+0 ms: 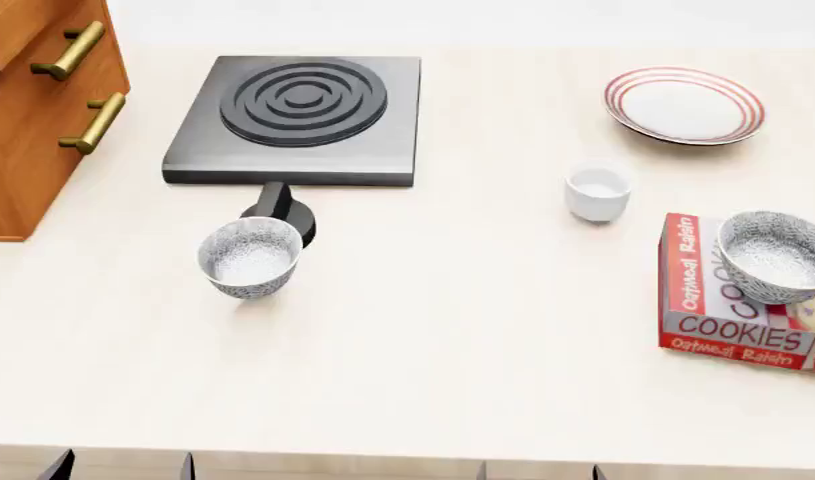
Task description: Pick the akita bowl on the cookies box and place it on the plate.
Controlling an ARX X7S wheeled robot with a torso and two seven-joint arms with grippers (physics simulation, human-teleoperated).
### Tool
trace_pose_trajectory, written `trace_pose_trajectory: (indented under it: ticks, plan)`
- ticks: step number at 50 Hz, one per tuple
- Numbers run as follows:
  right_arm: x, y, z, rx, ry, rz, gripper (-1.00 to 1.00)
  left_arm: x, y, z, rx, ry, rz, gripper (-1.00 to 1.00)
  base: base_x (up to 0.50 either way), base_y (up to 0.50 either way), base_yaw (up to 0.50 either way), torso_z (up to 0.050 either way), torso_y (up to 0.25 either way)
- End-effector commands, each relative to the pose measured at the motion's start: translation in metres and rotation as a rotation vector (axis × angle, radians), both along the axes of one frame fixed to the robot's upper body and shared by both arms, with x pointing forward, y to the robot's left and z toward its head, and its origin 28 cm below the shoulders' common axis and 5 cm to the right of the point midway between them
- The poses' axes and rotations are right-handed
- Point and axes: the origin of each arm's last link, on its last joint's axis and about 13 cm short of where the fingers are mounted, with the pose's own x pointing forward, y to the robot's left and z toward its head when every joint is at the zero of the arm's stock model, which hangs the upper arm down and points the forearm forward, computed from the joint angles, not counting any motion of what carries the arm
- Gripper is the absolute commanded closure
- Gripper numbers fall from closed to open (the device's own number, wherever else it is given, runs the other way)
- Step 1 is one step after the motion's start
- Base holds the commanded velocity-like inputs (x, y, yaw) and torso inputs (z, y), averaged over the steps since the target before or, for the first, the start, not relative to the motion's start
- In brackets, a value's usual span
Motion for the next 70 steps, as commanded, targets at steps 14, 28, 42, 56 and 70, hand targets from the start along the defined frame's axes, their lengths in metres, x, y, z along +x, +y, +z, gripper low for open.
trace_pose_trajectory:
  ticks: [14,28,42,56,70]
  plan:
    - [-0.006,0.001,0.001,0.010,-0.058,0.019,-1.00,-0.001,0.001,-0.001,0.001,0.010,0.031,-1.00,0.00,0.00,0.00,0.000,0.000]
    - [-0.008,-0.007,0.081,-0.012,-0.311,-0.028,-1.00,-0.002,0.009,0.083,-0.004,-0.209,-0.020,-1.00,0.29,0.00,0.00,0.000,0.000]
    - [-0.018,-0.017,0.140,-0.009,-0.478,-0.041,-1.00,-0.009,0.015,0.131,-0.016,-0.339,-0.064,-1.00,0.50,0.00,0.00,0.000,0.000]
    - [-0.023,-0.021,0.147,-0.024,-0.523,-0.056,-1.00,-0.011,0.019,0.137,-0.015,-0.370,-0.060,-1.00,0.50,0.00,0.00,0.000,0.000]
    - [-0.021,-0.021,0.147,-0.037,-0.521,-0.049,-1.00,-0.009,0.020,0.137,-0.020,-0.361,-0.057,-1.00,0.50,0.00,0.00,0.000,0.001]
